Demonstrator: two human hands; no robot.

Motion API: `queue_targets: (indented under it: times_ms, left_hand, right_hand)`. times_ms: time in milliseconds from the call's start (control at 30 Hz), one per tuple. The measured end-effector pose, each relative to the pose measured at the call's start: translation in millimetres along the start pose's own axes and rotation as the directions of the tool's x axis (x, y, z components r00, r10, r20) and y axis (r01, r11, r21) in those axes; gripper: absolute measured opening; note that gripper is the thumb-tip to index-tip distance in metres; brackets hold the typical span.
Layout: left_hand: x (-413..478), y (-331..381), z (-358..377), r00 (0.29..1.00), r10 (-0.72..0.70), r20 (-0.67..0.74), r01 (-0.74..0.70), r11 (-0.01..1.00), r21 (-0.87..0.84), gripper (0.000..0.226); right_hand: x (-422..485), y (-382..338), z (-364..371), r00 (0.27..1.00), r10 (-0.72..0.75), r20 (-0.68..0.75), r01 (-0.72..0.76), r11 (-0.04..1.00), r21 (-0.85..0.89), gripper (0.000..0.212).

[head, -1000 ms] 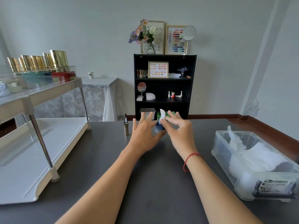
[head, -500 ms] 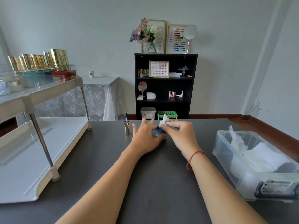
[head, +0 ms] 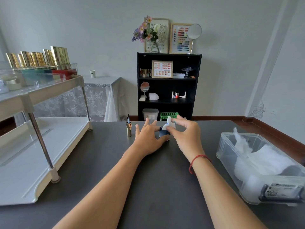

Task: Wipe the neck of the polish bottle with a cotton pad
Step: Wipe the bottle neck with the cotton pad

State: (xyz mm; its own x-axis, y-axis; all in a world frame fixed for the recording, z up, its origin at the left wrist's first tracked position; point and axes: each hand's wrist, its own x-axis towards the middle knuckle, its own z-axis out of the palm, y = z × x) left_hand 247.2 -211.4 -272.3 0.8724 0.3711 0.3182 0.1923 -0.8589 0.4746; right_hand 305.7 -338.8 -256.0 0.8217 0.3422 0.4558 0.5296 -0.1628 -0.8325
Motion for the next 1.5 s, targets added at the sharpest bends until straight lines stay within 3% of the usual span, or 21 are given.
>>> queue_targets:
  times_ms: [133,400,700,1067,1267,1500]
  left_hand:
    - [0.6,0.2,1.3,1.000,-0.011,0.002,0.011,1.000,0.019,0.046]
    - [0.7,-0.3,-0.1,1.000,-0.011,0.014,0.011,1.000,0.029,0.043]
    - [1.2,0.4,-3.0,0.999,0.012,0.031,-0.012,1.000,0.011,0.039]
    - [3.1,3.0,-1.8,0.998,-0.026,0.049,0.027,1.000,-0.015,0.045]
    - [1.9,3.0,-1.7,0.997,-0.023,0.072,0.024,1.000,-0.013,0.043]
    - [1.5,1.6,-2.9,0.997,-0.012,0.078,0.013,1.000,-0.018,0.042]
  right_hand:
    - [-1.1,2.3,5.1,0.999,-0.038,0.024,0.040,0.995,-0.094,0.026]
    - [-3.1,1.8,7.7,0.999,0.012,0.052,-0.008,0.998,-0.068,0.026]
    - [-0.2,-3.7,12.8,0.999,0.034,-0.033,-0.033,0.999,0.020,0.011]
    - [11.6,4.2,6.3,0.974,0.221,-0.038,-0.203,0.939,0.277,0.030]
    - [7.3,4.5,9.0,0.991,0.122,0.061,-0.128,0.986,0.104,0.034]
    - [5.1,0.4,6.9,0.997,0.032,0.068,-0.040,0.991,0.131,0.026]
